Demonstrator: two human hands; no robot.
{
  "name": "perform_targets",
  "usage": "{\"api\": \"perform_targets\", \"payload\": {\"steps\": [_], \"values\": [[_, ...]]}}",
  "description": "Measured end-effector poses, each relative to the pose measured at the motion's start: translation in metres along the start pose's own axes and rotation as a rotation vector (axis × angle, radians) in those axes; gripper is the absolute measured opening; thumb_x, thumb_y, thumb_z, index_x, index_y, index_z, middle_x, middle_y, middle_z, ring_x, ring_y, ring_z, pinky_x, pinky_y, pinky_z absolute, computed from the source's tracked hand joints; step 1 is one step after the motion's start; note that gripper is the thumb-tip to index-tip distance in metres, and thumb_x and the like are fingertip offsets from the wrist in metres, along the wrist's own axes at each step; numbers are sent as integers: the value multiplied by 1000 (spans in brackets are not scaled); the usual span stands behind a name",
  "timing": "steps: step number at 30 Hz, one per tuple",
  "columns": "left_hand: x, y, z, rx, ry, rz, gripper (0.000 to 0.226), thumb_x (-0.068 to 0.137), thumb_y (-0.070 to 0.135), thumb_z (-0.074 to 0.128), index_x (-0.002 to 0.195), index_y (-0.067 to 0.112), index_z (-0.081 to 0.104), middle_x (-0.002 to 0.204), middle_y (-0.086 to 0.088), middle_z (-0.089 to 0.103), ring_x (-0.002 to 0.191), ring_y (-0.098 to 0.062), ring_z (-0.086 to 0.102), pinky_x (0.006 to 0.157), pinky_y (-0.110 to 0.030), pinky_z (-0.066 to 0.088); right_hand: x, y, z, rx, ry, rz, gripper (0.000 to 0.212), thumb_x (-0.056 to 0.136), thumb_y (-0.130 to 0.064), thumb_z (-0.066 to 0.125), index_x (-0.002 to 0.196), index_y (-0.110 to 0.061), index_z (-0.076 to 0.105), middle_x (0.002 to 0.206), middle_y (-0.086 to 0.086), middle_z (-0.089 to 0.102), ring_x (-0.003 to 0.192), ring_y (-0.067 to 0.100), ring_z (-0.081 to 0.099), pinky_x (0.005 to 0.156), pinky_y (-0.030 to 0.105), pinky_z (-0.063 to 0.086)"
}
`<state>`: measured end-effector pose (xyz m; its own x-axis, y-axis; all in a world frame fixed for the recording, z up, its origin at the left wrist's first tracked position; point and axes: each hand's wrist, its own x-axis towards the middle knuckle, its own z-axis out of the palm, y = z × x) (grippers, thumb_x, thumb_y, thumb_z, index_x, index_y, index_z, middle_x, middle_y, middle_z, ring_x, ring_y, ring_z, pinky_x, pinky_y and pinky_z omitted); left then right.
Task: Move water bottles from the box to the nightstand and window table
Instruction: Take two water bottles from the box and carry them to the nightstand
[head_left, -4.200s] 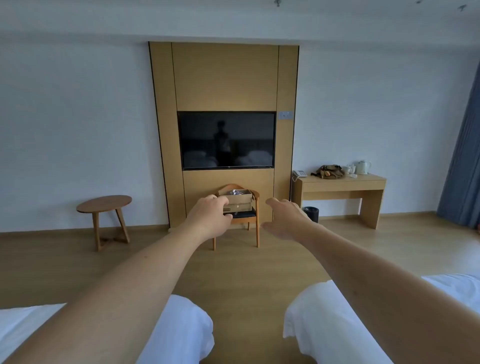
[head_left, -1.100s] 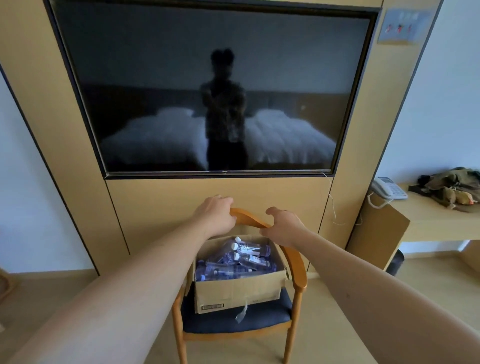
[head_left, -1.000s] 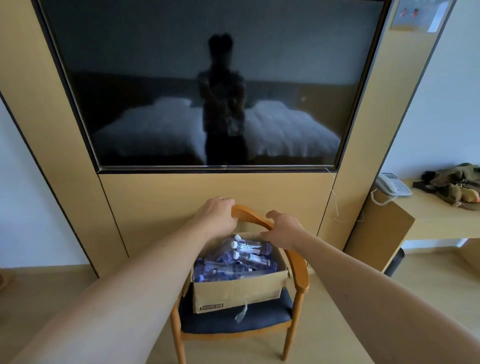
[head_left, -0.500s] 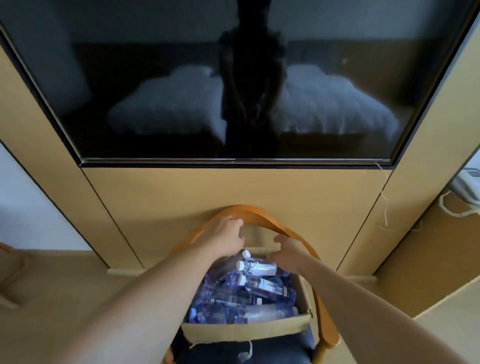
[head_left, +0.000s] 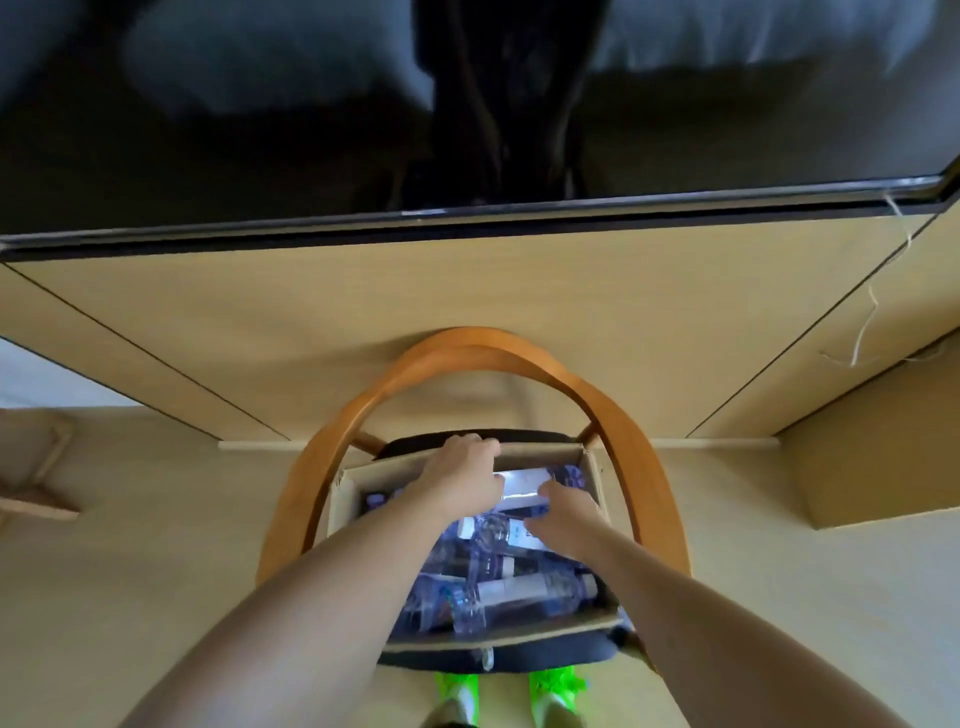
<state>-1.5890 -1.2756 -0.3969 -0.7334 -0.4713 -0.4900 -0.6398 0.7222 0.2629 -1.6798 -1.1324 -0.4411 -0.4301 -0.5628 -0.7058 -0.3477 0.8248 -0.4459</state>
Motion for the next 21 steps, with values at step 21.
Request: {"api": "perform_targets", "payload": {"steps": [21], "values": [[111,17,99,177,-305,135,30,78,21,68,97,19,45,86,1,48,76,-22,52,58,-32,39,65,45,101,-327,115,21,73,79,-25,76,146,-23,46,142,3,48,135,32,35,119,57,22]]}}
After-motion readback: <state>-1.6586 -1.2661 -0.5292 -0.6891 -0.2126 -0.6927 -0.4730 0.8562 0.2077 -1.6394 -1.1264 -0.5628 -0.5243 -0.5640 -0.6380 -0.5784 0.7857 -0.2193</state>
